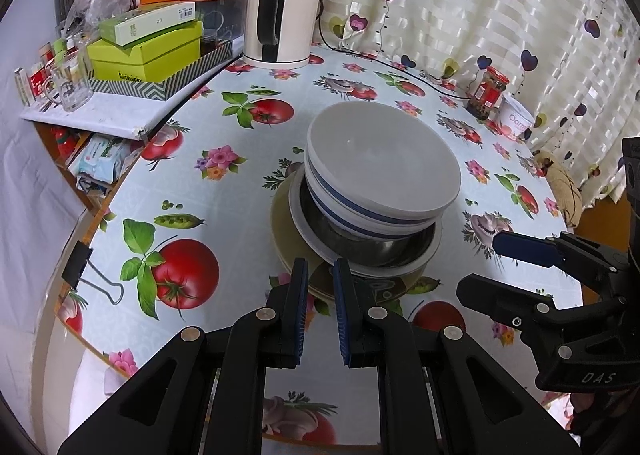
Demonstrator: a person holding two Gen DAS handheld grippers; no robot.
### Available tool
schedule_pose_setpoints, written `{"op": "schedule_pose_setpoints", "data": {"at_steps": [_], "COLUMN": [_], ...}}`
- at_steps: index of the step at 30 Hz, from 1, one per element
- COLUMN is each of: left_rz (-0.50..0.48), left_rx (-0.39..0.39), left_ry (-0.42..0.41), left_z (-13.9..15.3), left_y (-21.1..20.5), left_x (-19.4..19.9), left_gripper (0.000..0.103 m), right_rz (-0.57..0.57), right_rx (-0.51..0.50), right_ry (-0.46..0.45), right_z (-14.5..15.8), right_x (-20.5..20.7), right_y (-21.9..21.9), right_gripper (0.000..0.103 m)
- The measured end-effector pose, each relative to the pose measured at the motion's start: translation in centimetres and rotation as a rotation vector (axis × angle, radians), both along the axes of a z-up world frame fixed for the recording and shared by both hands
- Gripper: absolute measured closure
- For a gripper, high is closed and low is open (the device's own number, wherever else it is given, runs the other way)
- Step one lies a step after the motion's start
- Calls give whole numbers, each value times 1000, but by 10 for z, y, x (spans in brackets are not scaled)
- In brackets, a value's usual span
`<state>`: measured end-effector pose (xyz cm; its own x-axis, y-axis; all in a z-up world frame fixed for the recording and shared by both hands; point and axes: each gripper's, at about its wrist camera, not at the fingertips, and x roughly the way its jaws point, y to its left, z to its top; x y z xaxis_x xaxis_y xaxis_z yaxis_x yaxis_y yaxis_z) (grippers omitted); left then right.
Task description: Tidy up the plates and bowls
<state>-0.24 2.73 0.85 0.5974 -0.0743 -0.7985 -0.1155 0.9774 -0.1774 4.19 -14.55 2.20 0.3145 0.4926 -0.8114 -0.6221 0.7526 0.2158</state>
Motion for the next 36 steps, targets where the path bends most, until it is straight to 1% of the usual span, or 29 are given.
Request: {"op": "schedule_pose_setpoints", "data": {"at_steps": [11,18,28,36], "left_rz": [-1,6,5,8], "left_rx": [-2,16,18,25], "left_ry": [7,11,13,0], "left_z": [-4,-4,-4,-3], "left_y": [0,-1,-1,0], "left_x": [0,-1,-1,-2], "left_gripper": [90,90,90,90], "right_rz": [0,7,8,5], "right_rx": [-1,-6,-7,-6], "right_ry": [0,-2,-3,-2], "right_z": [0,0,-1,-1], "right_x": [0,0,-2,-1], "right_y": [0,0,2,1], "right_gripper": [34,33,33,33]}}
